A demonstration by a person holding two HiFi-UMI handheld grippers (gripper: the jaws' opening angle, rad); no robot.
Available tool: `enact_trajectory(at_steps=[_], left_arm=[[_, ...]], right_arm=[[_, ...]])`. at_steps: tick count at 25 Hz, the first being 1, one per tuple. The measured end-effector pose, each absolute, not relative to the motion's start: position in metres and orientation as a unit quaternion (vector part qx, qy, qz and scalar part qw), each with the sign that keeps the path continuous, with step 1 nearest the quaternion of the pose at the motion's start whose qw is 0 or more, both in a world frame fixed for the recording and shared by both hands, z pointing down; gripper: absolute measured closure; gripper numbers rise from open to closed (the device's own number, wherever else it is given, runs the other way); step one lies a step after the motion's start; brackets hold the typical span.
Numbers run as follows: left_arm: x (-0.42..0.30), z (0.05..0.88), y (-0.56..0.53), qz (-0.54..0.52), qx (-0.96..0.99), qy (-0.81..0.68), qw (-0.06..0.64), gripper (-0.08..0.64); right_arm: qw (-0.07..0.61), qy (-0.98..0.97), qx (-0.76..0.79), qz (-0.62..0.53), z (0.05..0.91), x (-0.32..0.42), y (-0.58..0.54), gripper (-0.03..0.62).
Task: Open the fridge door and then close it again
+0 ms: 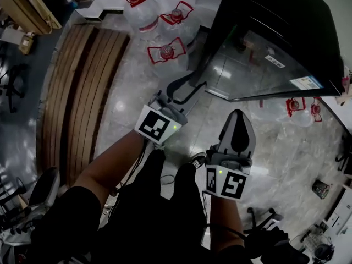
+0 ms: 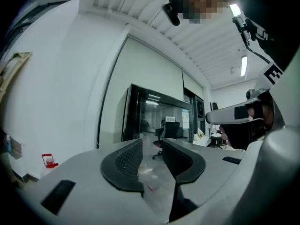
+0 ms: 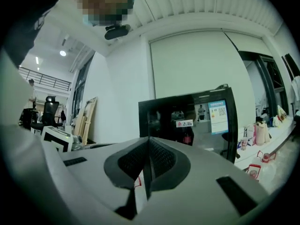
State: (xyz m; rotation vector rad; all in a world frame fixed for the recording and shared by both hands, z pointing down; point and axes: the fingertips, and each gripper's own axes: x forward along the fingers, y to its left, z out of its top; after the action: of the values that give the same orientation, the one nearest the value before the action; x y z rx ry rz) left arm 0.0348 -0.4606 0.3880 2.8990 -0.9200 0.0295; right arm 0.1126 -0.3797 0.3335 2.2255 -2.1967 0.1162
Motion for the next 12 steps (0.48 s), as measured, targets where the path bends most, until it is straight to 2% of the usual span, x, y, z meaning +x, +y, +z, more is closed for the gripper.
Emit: enact_trajectory(at_steps=[4,12], left_arm=[[0.044,0.417,-0.512,-0.003,0.954,-0.295,0.048,0.404],[0.073,0.434,-0.574,-0.011,0.96,-0.281,-0.004,0.362]], right_arm=[[0.019,-0.698,0.714,0.06,0.374,0.115,-0.405,0.577],[0.039,-0.692,0.716,0.086,0.419,0.126,-0.411,0.577]])
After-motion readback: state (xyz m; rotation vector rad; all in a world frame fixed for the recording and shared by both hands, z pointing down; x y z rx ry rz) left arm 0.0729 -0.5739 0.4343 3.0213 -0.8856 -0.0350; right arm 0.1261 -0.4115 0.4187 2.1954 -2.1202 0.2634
